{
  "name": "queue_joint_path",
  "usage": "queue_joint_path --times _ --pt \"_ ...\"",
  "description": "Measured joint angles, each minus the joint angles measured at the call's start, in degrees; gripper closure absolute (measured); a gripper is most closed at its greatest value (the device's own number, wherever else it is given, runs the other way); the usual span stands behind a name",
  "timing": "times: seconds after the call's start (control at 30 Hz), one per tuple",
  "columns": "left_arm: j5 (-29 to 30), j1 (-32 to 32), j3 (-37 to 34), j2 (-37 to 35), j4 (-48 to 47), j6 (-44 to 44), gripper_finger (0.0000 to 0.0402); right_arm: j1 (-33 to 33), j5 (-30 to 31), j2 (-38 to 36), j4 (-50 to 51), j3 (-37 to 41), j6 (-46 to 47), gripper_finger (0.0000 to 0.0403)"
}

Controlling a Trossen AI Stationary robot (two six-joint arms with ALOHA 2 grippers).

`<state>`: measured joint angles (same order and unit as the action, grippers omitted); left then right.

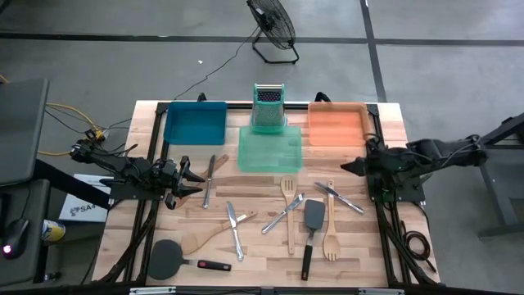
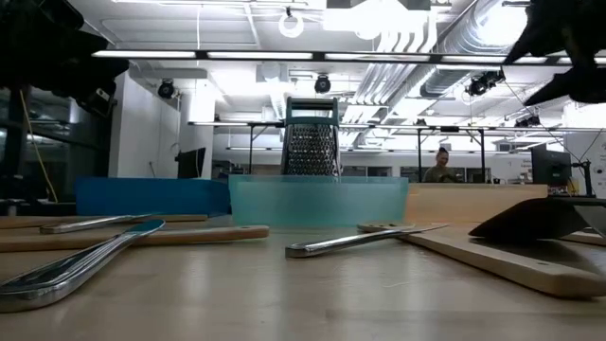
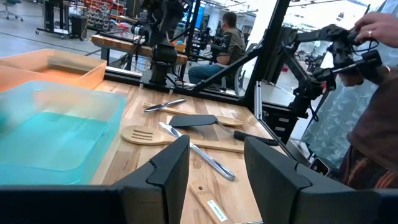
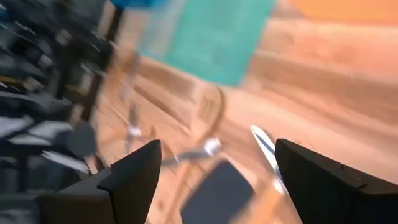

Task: Pick & Place Kitchen Items
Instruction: Put the silver knife into the orange bin

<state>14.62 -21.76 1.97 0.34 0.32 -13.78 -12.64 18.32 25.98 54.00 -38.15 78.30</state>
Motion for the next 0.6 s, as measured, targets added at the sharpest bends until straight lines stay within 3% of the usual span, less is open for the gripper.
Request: queue_joint_path --times 0.23,0.6 --pt "0.0 0.0 0.0 0.0 0.0 0.0 0.0250 0.0 -9.4 9.2 8.9 -7.5 -1.2 0.0096" --pt "0.0 0.0 0.0 0.0 0.0 0.0 0.0250 0.0 -29.1 23.2 10.4 -8.1 -11.6 0.0096"
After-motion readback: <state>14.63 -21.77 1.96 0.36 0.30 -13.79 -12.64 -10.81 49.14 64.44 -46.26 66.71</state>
